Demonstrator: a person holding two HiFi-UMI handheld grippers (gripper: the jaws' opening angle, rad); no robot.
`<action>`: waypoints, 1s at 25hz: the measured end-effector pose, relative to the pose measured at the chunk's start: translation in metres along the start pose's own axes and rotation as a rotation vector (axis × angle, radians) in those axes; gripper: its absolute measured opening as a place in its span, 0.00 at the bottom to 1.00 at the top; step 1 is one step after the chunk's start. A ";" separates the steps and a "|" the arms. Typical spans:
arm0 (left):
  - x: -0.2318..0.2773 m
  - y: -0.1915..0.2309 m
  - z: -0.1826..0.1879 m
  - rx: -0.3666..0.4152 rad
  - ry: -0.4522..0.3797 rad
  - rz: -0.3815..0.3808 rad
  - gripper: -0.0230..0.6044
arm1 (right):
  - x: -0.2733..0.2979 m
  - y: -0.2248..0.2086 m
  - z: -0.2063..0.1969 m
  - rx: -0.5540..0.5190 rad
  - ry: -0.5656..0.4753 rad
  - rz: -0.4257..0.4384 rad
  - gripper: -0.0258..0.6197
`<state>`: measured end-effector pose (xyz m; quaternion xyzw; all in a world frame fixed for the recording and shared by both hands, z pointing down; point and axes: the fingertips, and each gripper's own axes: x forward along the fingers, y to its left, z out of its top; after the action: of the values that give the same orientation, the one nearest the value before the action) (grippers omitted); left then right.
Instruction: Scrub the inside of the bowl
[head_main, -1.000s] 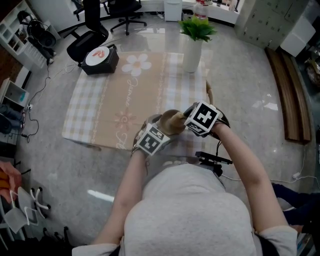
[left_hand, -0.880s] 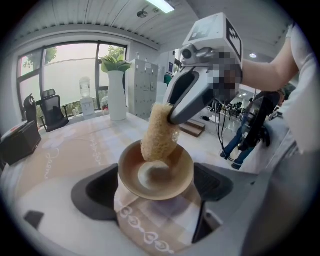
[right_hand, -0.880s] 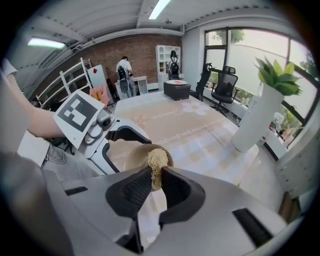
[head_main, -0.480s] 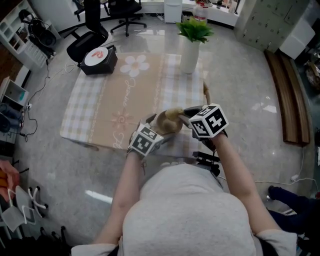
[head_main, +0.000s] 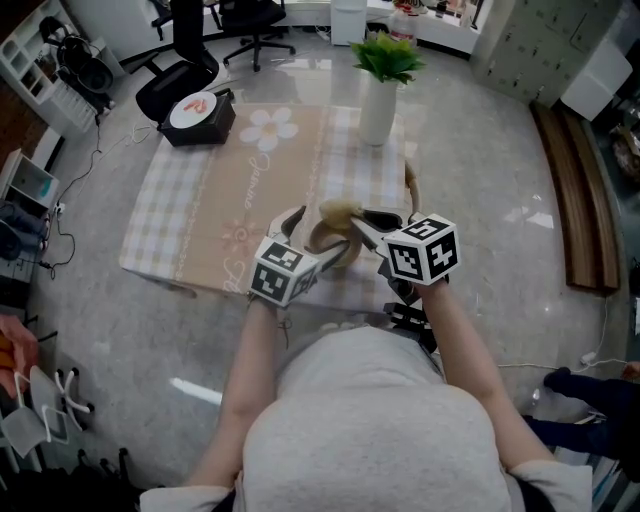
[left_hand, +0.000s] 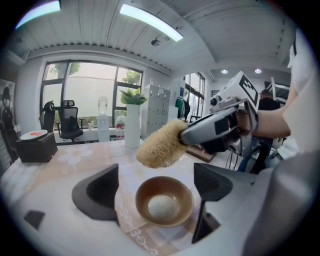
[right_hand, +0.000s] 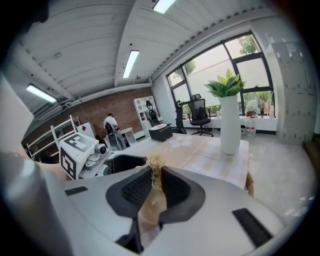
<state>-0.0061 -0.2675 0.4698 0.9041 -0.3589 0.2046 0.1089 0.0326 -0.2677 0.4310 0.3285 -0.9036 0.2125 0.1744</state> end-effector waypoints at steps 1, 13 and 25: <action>-0.001 0.001 0.004 -0.006 -0.011 0.008 0.75 | -0.001 0.000 0.003 0.005 -0.022 -0.002 0.13; -0.019 -0.003 0.055 0.064 -0.149 0.060 0.73 | -0.021 0.003 0.047 0.024 -0.299 -0.029 0.13; -0.045 0.019 0.092 0.081 -0.347 0.214 0.06 | -0.025 0.009 0.064 -0.073 -0.408 -0.077 0.13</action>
<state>-0.0218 -0.2856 0.3686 0.8862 -0.4577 0.0704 -0.0131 0.0333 -0.2803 0.3632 0.3924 -0.9141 0.1017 0.0079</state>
